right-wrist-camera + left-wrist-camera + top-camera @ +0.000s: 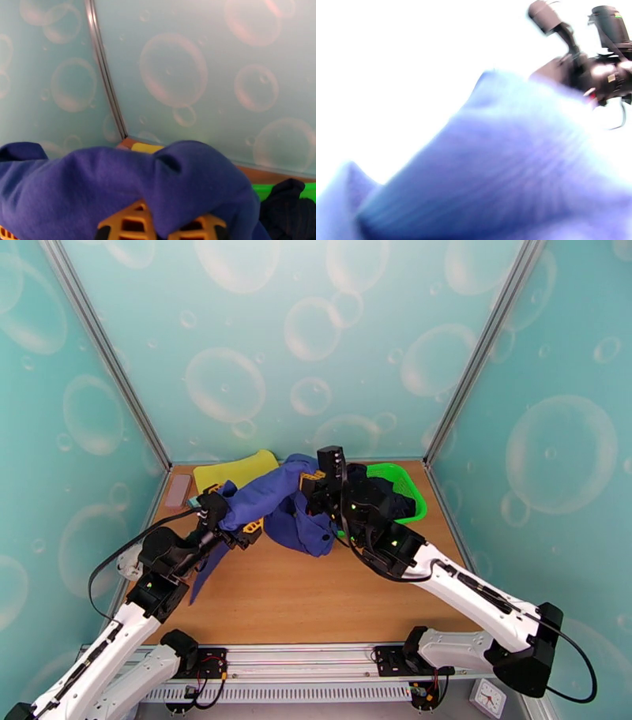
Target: Fold and stack the trousers
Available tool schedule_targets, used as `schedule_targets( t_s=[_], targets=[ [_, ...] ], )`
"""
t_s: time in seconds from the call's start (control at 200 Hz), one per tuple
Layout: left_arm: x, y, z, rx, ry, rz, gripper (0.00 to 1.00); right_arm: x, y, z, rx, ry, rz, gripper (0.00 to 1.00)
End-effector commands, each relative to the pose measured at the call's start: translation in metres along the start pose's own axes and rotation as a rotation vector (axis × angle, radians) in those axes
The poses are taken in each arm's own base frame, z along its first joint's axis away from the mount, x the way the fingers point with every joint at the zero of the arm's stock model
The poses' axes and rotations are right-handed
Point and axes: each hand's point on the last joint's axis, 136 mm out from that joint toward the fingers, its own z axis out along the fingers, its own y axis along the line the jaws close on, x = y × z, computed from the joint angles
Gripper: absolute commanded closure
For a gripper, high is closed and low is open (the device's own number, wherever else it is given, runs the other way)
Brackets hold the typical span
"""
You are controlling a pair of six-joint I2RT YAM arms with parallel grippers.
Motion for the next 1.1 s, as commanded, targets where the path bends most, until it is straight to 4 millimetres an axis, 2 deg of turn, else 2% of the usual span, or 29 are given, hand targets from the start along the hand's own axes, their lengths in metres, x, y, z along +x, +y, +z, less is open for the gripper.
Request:
schedule_targets(
  t_s=[0.0, 0.125, 0.255, 0.335, 0.41, 0.465, 0.565, 0.575, 0.605, 0.695, 0.775, 0.915, 1.005, 1.095],
  targets=[
    [0.020, -0.031, 0.006, 0.198, 0.046, 0.040, 0.01, -0.027, -0.026, -0.013, 0.059, -0.138, 0.141, 1.00],
    [0.036, -0.038, 0.014, 0.245, 0.098, 0.000, 0.01, 0.017, -0.044, -0.009, 0.121, -0.037, 0.179, 1.00],
    [0.050, -0.042, 0.026, 0.268, 0.137, -0.046, 0.01, 0.058, -0.054, -0.012, 0.148, 0.030, 0.206, 1.00],
    [0.071, -0.051, 0.037, 0.277, 0.197, -0.072, 0.01, 0.076, -0.062, -0.011, 0.170, 0.058, 0.205, 1.00],
    [0.098, -0.061, 0.050, 0.274, 0.294, -0.081, 0.01, 0.082, -0.073, -0.008, 0.192, 0.062, 0.211, 1.00],
    [0.115, -0.065, 0.055, 0.304, 0.370, -0.089, 0.01, 0.081, -0.079, -0.006, 0.196, 0.059, 0.220, 1.00],
    [0.129, -0.051, 0.053, 0.283, 0.443, -0.146, 0.01, 0.067, -0.098, -0.009, 0.234, 0.033, 0.227, 1.00],
    [0.121, -0.047, 0.056, 0.281, 0.428, -0.143, 0.01, 0.065, -0.101, -0.009, 0.242, 0.031, 0.228, 1.00],
    [0.120, -0.046, 0.056, 0.288, 0.429, -0.148, 0.01, 0.060, -0.108, -0.011, 0.256, 0.024, 0.233, 1.00],
    [0.126, -0.054, 0.054, 0.334, 0.448, -0.155, 0.01, 0.042, -0.128, -0.015, 0.281, 0.002, 0.242, 1.00],
    [0.139, -0.070, 0.048, 0.421, 0.476, -0.171, 0.01, 0.031, -0.138, -0.019, 0.310, -0.006, 0.230, 1.00],
    [0.151, -0.082, 0.043, 0.484, 0.500, -0.185, 0.02, 0.005, -0.173, -0.043, 0.423, -0.078, 0.223, 1.00],
    [0.140, -0.083, 0.038, 0.508, 0.458, -0.162, 0.03, -0.005, -0.182, -0.054, 0.442, -0.095, 0.218, 1.00],
    [0.105, -0.078, 0.031, 0.532, 0.340, -0.142, 0.05, 0.001, -0.173, -0.051, 0.388, -0.058, 0.201, 1.00]
  ],
)
